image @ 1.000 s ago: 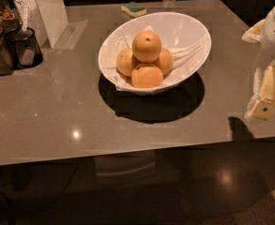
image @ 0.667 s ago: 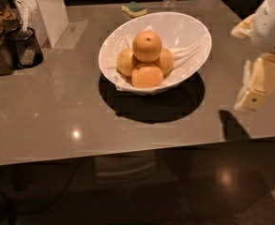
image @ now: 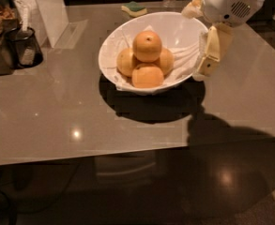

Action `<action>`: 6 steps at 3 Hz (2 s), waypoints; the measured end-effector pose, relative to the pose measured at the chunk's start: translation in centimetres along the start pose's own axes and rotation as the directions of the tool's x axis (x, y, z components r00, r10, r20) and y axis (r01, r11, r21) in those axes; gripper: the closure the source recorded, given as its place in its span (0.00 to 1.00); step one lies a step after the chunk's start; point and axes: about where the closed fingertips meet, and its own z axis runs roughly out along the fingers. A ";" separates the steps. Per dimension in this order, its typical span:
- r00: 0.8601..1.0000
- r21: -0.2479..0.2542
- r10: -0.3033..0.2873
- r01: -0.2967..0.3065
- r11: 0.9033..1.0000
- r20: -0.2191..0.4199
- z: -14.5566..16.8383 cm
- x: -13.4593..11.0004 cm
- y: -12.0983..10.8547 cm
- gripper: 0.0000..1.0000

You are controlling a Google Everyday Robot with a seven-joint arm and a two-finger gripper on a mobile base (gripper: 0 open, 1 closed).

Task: Pick orange from white bowl

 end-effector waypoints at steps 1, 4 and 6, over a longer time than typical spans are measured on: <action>0.995 0.008 -0.084 0.084 0.996 0.062 1.2 -4.4 -2.8 0.00; 0.982 -0.083 -0.136 0.147 0.986 0.130 8.3 -6.9 -6.5 0.00; 0.984 -0.079 -0.112 0.124 0.989 0.141 9.0 -6.4 -7.1 0.00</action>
Offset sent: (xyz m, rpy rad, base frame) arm 0.0224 0.0341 0.0098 0.0318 -0.0260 0.0742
